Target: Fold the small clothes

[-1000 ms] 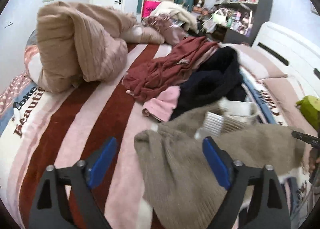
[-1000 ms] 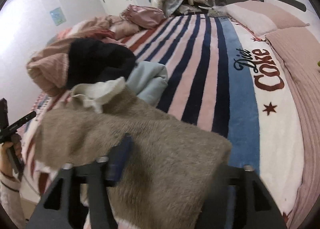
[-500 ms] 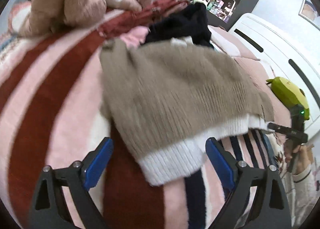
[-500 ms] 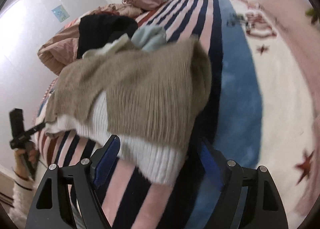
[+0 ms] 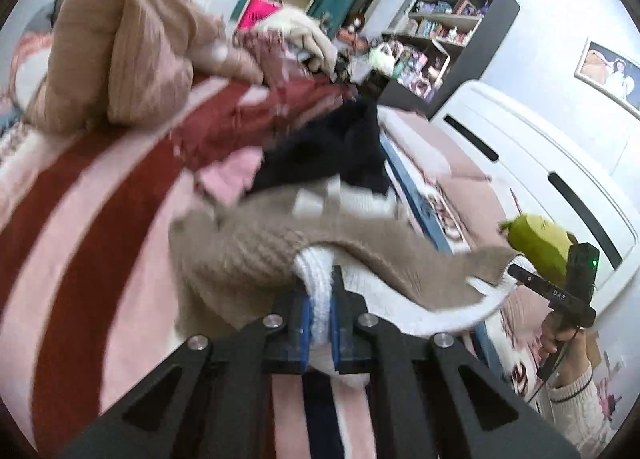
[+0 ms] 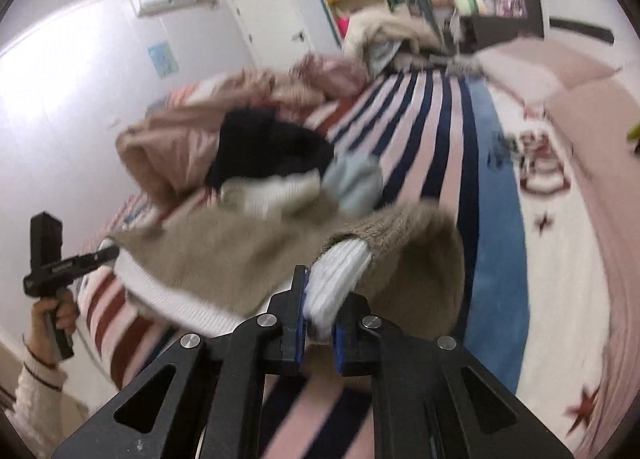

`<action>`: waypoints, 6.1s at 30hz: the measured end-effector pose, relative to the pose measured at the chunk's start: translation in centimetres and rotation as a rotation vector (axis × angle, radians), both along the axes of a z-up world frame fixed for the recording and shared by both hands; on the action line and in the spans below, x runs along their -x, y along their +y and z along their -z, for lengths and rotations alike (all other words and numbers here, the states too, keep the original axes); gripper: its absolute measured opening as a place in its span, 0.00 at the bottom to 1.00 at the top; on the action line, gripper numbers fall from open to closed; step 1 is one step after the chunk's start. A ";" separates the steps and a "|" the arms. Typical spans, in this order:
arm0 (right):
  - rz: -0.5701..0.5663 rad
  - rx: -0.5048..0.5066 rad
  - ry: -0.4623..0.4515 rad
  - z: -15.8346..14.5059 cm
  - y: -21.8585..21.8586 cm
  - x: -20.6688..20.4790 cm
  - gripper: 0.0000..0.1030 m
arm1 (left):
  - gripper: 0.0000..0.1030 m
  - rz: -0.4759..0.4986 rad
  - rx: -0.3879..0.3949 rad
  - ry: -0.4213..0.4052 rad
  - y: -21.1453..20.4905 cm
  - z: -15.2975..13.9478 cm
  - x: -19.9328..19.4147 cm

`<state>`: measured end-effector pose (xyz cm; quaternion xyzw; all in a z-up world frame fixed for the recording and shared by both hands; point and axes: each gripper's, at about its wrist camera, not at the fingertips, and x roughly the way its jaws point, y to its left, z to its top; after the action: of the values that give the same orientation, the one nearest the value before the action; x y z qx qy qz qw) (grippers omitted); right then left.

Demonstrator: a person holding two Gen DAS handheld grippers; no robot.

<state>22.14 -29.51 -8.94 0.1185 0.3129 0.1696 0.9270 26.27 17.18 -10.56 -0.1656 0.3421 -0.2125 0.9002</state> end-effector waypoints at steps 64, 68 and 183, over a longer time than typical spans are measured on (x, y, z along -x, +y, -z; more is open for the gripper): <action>-0.049 -0.017 0.196 9.1 -3.5 4.1 0.17 | 0.49 0.059 0.014 0.097 5.8 8.6 3.0; -0.094 -0.045 0.229 9.9 -1.4 4.3 0.63 | 0.81 0.104 0.039 0.125 4.4 9.1 3.2; -0.478 0.432 0.104 6.3 5.3 -2.3 0.08 | 0.63 0.124 -0.051 0.271 -1.1 9.5 -4.3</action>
<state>24.46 -24.25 -15.21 -0.1494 0.4075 0.3059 0.8474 30.53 16.05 -20.01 -0.1487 0.4754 -0.2345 0.8348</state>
